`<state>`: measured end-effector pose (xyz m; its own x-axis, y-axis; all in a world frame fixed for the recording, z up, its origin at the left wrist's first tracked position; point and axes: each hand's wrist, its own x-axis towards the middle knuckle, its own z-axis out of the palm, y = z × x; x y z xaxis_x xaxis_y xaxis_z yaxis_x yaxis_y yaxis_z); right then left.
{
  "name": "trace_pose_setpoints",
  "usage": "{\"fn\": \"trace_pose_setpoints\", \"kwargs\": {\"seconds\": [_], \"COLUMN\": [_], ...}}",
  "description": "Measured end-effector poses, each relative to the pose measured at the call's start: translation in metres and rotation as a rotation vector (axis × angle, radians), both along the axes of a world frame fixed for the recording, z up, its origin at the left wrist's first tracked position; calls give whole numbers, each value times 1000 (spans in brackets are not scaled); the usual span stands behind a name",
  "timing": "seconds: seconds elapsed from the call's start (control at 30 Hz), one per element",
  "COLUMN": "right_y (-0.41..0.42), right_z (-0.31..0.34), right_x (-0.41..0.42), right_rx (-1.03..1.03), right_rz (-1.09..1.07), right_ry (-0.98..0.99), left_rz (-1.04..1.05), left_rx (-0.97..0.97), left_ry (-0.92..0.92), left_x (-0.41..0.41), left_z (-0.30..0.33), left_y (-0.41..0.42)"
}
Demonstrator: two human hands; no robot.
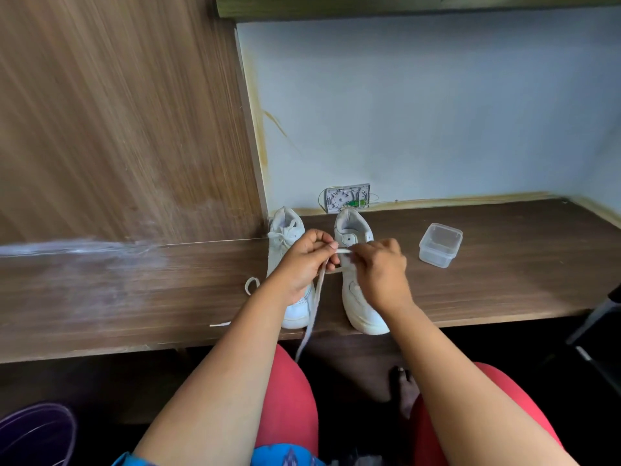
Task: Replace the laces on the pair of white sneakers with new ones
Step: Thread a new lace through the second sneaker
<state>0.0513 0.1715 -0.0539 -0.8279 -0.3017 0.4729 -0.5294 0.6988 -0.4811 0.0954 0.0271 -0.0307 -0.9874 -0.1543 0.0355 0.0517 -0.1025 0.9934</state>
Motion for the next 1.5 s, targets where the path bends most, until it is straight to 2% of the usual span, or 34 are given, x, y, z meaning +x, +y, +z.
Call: {"fn": "trace_pose_setpoints", "kwargs": {"seconds": [0.1,0.17,0.23,0.27,0.33,0.43,0.47,0.57,0.63,0.73,0.8,0.87,0.97,1.07,1.1,1.13,1.2,1.27,1.3,1.33,1.4,1.47,1.5], "right_y": [25,22,5,-2,0,27,31,9,-2,22,48,60,48,9,-10,-29,-61,-73,-73,-69,-55,-31,-17], "right_z": [2,6,4,-1,0,4,7,10,5,0,0,-3,-4,6,7,9,5,3,-1,0,1,9,12], "right_x": [-21,-18,-1,3,-2,-26,-26,-4,4,-24,-46,-53,-37,1,17,38,78,99,99,94,70,38,23], "right_rx": [-20,104,208,229,199,196,236,292,324,296,194,85,128,266,233,99,-232,-511,-544,-485,-356,-347,-379], "right_rz": [-247,-142,71,91,-54,-370,-359,5,95,-158,-353,-413,-342,-217,-96,76,402,606,682,732,688,529,429], "right_ry": [-156,-108,44,107,74,-199,-219,46,119,-74,-198,-320,-332,-228,-222,-260,-483,-886,-1025,-1072,-1001,-872,-832], "left_rz": [15,-1,-15,-12,6,15,11,-13,4,27,19,-1,-42,-46,-36,-28,-40,-62,-51,-20,54,43,-2], "left_rx": [4,-49,-74,-71,-59,-55,-73,-114,-92,-20,42,133,417,658,700,731,753,706,642,549,275,23,-32], "left_ry": [3,-15,-26,-25,-23,-21,-29,-47,-44,-27,-1,16,48,173,221,263,334,376,370,346,265,161,102], "left_x": [2,3,1,0,0,1,1,0,0,3,6,9,12,10,9,9,9,9,8,6,3,-1,-2], "left_z": [0,-1,-3,-3,-1,-1,-2,-4,-1,3,6,10,17,26,29,33,38,41,40,38,28,15,9], "left_y": [-5,-3,1,3,3,-1,-1,2,5,0,-6,-9,-9,-8,-8,-8,-10,-14,-15,-14,-10,-4,-2]}}
